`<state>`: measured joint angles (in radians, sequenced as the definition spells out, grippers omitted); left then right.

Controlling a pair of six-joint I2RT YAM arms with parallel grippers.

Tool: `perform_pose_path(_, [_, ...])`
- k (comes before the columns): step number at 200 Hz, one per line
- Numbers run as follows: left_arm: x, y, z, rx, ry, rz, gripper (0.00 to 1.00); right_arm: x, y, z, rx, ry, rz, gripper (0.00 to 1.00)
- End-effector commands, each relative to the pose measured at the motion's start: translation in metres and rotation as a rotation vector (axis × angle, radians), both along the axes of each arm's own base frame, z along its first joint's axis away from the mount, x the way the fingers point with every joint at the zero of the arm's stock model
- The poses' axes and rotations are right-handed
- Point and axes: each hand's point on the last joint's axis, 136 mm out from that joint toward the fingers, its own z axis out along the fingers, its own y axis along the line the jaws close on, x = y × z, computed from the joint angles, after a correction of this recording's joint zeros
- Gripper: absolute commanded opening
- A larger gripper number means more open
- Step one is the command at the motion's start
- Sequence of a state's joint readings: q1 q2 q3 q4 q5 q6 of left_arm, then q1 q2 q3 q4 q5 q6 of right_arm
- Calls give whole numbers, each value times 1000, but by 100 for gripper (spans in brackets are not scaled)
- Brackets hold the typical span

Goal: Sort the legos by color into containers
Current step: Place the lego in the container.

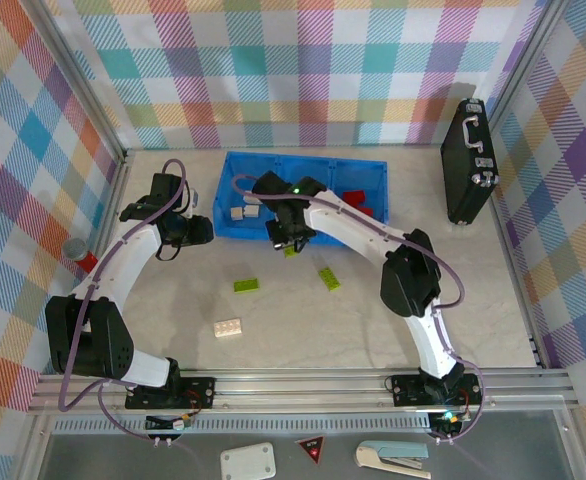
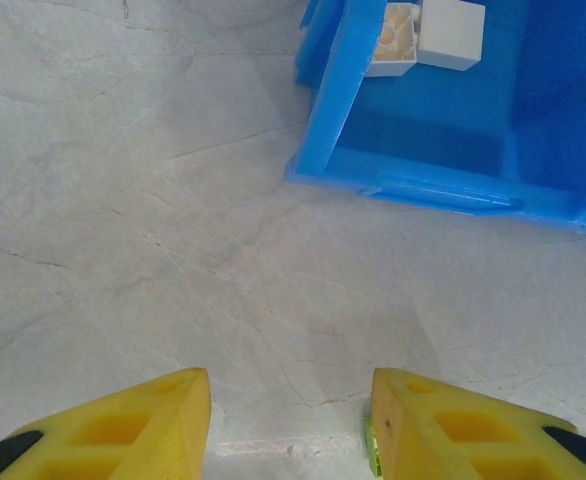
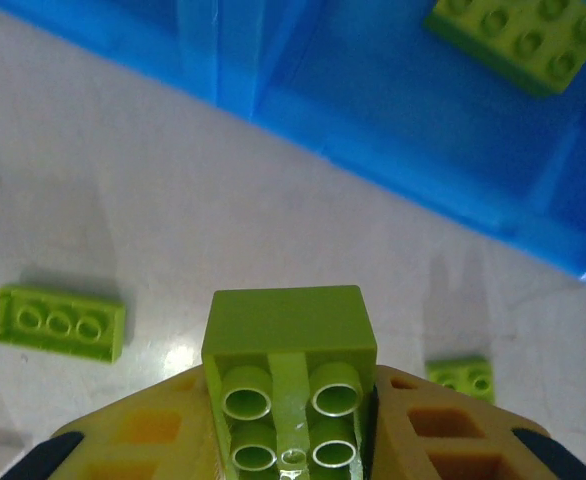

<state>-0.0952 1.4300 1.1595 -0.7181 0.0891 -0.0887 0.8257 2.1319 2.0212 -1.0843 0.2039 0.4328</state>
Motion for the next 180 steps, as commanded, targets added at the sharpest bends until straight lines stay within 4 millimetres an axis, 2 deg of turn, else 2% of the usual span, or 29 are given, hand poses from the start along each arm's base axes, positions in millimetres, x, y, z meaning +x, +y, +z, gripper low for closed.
perform_pose_path(1, [-1,1,2,-17,-12,3,46,21,-9,3,-16,-19,-12,33])
perform_pose_path(58, [0,1,1,-19,-7,2,46,78,-7,2,132,-45,-162,30])
perform_pose_path(95, [0,-1,-1,-28,0,-4,46,106,-1,-3,213,-61,-231,31])
perform_pose_path(118, [0,-1,-1,-30,-2,-3,46,118,8,-8,253,-60,-246,30])
perform_pose_path(180, [2,-5,-1,-47,-1,-8,45,139,21,-39,321,-21,-312,31])
